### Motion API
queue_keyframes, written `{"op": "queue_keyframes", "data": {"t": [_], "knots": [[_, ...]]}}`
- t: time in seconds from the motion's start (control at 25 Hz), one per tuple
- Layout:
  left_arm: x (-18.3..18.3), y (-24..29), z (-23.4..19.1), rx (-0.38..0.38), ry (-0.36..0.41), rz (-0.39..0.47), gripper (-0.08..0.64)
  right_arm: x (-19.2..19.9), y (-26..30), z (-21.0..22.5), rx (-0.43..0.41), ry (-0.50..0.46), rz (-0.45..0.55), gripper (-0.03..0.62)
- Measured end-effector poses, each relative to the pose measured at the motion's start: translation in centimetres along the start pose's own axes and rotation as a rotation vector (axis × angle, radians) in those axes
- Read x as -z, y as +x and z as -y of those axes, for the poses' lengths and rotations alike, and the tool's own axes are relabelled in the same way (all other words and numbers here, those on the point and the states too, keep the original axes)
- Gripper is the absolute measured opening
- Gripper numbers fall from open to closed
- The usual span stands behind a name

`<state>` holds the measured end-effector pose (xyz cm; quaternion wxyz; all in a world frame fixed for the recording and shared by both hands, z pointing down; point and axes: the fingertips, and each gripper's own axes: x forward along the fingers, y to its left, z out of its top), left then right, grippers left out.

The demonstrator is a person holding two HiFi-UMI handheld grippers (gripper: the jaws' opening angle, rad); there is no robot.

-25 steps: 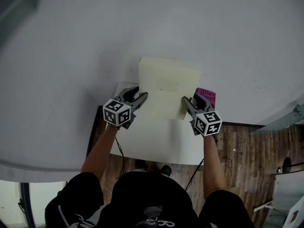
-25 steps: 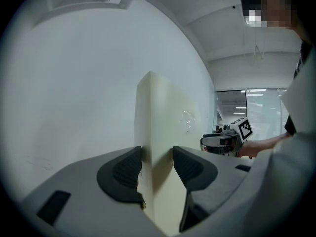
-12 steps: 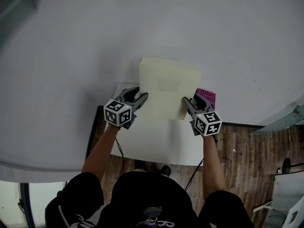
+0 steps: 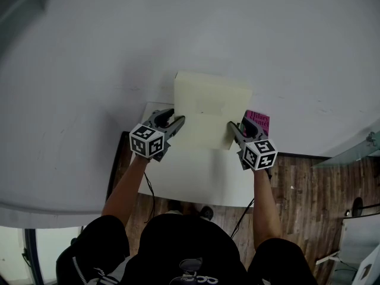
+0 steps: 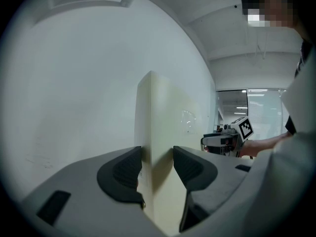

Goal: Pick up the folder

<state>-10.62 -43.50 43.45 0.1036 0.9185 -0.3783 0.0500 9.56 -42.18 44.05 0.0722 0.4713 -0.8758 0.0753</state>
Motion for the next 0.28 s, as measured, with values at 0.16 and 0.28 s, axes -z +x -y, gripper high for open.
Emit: {"op": "queue_keyframes", "data": {"t": [0.16, 0.28], "knots": [[0.01, 0.06, -0.26, 0.001, 0.004, -0.005, 0.216, 0.10, 0.26, -0.02, 0.001, 0.001, -0.007, 0.215], [-0.06, 0.05, -0.41, 0.000, 0.005, -0.005, 0.216, 0.17, 0.34, -0.09, 0.000, 0.006, -0.007, 0.215]]}}
